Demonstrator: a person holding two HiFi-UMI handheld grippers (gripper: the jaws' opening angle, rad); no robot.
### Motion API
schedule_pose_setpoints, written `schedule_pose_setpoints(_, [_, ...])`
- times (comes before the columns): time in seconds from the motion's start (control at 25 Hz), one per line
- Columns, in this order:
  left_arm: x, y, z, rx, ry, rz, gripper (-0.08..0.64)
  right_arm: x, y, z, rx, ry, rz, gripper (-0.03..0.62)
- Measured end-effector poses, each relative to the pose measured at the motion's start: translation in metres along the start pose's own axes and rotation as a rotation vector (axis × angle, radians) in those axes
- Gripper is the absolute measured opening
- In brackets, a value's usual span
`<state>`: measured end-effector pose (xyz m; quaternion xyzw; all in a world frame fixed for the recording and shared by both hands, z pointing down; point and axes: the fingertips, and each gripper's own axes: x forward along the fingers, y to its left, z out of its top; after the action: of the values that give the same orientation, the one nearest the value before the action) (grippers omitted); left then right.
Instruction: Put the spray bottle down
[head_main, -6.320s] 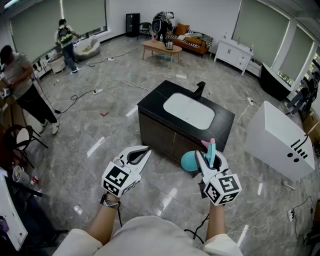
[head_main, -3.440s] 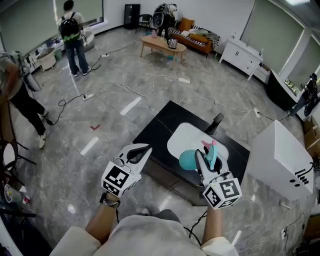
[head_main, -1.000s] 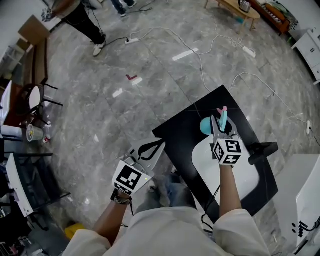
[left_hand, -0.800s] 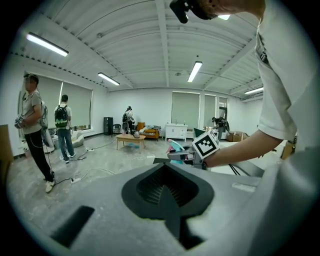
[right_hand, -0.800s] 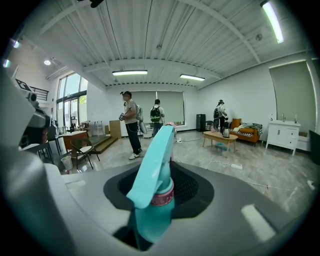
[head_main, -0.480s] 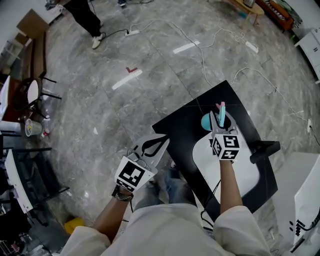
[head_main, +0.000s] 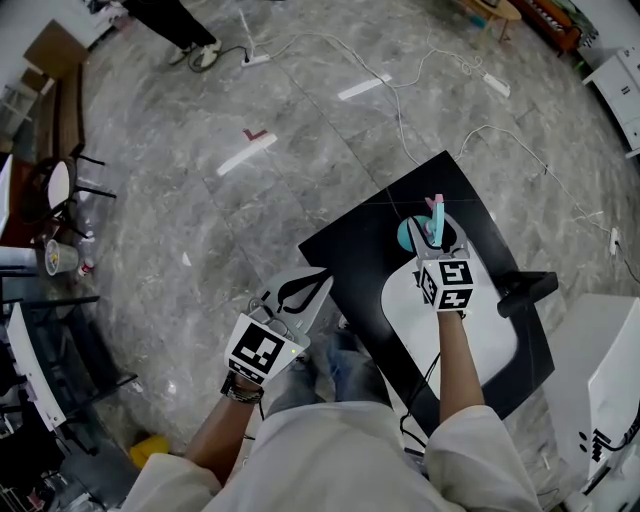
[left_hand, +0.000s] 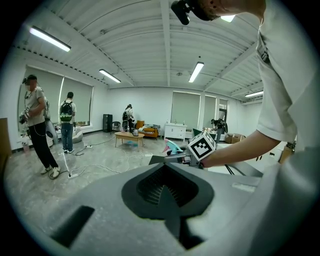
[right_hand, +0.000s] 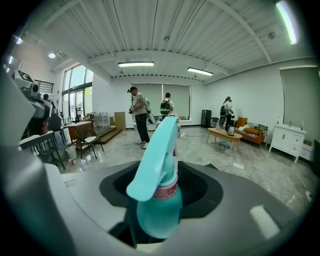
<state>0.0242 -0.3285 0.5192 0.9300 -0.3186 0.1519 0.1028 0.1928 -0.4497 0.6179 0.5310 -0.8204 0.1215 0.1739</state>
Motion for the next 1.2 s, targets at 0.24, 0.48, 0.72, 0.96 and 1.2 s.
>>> schedule_pose_setpoints(0.24, [-0.005, -0.002, 0.002, 0.020, -0.014, -0.006, 0.005, -0.002, 0.003, -0.004, 0.016, 0.022, 0.001, 0.253])
schedule_pose_setpoints(0.48, [-0.011, -0.011, 0.004, 0.034, -0.027, -0.026, 0.005, -0.010, 0.000, -0.010, 0.056, 0.045, -0.017, 0.318])
schedule_pose_setpoints(0.72, [-0.021, -0.021, 0.003, 0.032, -0.035, -0.047, 0.005, -0.023, 0.004, -0.015, 0.082, 0.067, -0.041, 0.348])
schedule_pose_setpoints(0.96, [-0.027, -0.032, 0.005, 0.019, -0.037, -0.074, 0.005, -0.050, 0.001, -0.016, 0.100, 0.079, -0.100, 0.350])
schedule_pose_setpoints(1.2, [-0.034, -0.045, 0.014, 0.051, -0.060, -0.116, 0.005, -0.102, -0.005, 0.003, 0.048, 0.076, -0.200, 0.350])
